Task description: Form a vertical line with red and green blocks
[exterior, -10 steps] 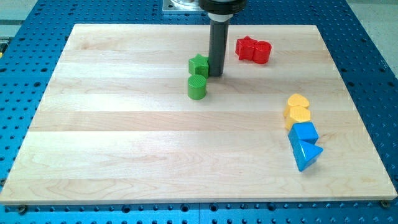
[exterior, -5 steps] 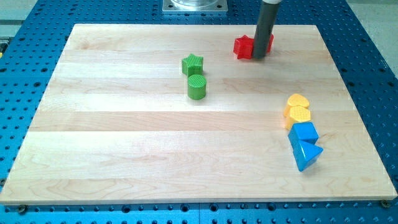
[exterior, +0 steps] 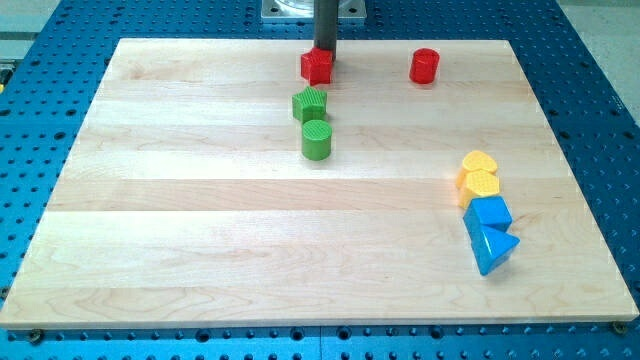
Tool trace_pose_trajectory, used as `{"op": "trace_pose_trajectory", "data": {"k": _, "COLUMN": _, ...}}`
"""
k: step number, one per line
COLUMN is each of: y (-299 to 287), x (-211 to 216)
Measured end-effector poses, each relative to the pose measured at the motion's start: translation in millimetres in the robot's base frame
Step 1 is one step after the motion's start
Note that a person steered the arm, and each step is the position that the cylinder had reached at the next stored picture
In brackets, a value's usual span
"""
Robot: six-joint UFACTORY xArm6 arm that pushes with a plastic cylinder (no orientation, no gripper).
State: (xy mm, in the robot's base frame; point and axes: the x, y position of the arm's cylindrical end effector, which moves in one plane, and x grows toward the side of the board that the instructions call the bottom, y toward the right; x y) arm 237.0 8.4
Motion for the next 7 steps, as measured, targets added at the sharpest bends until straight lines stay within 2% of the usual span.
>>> {"op": "trace_pose_trajectory", "data": {"k": 1, "y": 0.0, "x": 22.2}}
{"op": "trace_pose_trajectory", "data": {"k": 2, "y": 42.8, "x": 3.7}}
{"op": "trace_pose_trajectory", "data": {"k": 3, "y": 119.7, "x": -18.5}}
{"op": "trace_pose_trajectory", "data": {"k": 4, "y": 150.6, "x": -18.5}}
{"op": "trace_pose_trajectory", "data": {"k": 6, "y": 113.2, "x": 116.6}}
{"op": "trace_pose_trajectory", "data": {"k": 7, "y": 127.9, "x": 81.1}}
